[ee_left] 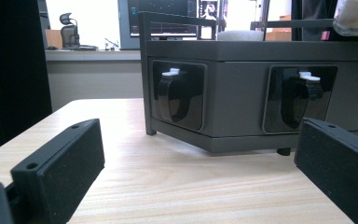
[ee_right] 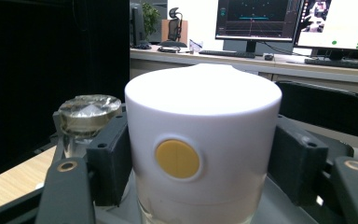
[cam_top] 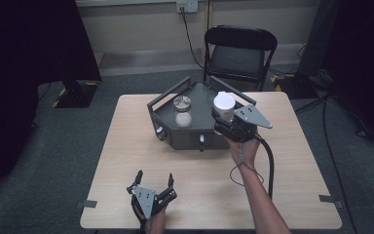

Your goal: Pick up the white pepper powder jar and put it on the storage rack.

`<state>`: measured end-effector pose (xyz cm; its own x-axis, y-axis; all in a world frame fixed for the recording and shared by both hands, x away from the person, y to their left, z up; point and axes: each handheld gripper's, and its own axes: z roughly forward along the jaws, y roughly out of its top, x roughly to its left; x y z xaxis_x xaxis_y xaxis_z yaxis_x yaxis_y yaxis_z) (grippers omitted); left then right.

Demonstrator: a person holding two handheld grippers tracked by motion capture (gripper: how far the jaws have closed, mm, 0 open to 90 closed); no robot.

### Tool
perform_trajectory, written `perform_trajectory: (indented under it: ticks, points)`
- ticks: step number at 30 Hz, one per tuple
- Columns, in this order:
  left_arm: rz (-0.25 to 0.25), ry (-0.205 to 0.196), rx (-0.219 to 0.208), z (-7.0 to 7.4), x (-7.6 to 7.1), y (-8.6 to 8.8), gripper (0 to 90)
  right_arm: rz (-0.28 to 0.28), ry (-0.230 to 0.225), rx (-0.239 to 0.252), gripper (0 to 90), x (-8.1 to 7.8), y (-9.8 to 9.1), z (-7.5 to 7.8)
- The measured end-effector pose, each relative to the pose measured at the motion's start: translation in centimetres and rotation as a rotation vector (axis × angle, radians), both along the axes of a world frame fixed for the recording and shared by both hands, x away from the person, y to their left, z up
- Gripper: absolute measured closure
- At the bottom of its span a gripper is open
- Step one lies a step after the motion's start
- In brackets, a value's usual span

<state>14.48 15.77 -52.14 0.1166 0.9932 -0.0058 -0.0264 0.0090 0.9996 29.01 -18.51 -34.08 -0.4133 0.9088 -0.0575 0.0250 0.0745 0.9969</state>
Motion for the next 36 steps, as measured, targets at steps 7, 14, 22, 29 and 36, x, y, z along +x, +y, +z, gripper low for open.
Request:
perform_trajectory:
  ticks: [7,14,22,29,36]
  points:
    - [0.004,0.001,0.001,0.0,0.0,-0.1,0.8,-0.01,-0.013,-0.038,30.3,1.4,1.4,1.0]
    - [0.004,0.001,0.001,0.0,0.0,-0.1,0.8,-0.026,-0.014,-0.03,30.3,2.6,2.3,1.6]
    - [0.004,0.0,0.0,0.0,0.0,-0.1,0.8,-0.061,0.007,-0.016,30.4,3.7,3.4,0.9]
    - [0.004,0.0,0.0,0.0,0.0,-0.1,0.8,-0.076,0.018,-0.003,30.3,4.3,4.1,0.2]
    - [0.005,0.001,0.0,0.0,0.0,-0.1,0.8,-0.082,0.039,-0.001,30.3,4.6,4.0,-0.2]
